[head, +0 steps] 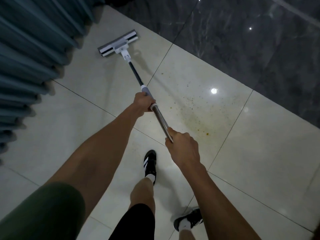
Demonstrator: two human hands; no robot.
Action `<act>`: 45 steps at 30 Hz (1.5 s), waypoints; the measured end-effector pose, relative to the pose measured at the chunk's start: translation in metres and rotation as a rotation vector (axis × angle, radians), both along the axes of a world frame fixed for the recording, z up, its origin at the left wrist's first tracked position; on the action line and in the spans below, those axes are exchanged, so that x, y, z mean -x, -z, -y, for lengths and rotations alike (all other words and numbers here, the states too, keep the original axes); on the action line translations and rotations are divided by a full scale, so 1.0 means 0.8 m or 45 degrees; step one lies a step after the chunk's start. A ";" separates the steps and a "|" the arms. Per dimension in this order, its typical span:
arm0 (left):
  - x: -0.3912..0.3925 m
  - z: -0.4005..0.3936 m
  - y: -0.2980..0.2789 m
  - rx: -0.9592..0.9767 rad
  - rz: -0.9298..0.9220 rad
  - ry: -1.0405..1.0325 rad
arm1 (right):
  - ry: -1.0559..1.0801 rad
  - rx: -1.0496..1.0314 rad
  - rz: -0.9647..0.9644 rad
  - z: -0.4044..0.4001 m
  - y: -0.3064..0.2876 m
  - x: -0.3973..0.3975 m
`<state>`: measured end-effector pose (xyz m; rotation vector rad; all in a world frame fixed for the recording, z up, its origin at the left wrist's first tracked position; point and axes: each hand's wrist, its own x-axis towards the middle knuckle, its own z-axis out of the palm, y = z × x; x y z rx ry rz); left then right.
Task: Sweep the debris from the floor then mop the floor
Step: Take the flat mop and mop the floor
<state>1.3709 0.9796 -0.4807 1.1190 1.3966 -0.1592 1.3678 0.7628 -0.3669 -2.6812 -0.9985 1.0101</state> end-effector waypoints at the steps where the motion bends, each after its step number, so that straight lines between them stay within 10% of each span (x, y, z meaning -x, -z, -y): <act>1: -0.003 0.002 0.001 0.009 -0.007 0.004 | 0.018 -0.005 0.001 0.002 0.001 -0.002; 10: -0.022 0.069 0.001 0.096 0.019 0.126 | 0.112 -0.055 -0.066 0.079 0.012 -0.011; 33: 0.055 0.623 -0.008 0.332 0.099 0.123 | 0.452 0.073 -0.170 0.611 -0.023 0.103; 45: 0.062 0.617 -0.043 0.192 0.047 0.104 | 0.413 0.051 -0.182 0.598 -0.045 0.117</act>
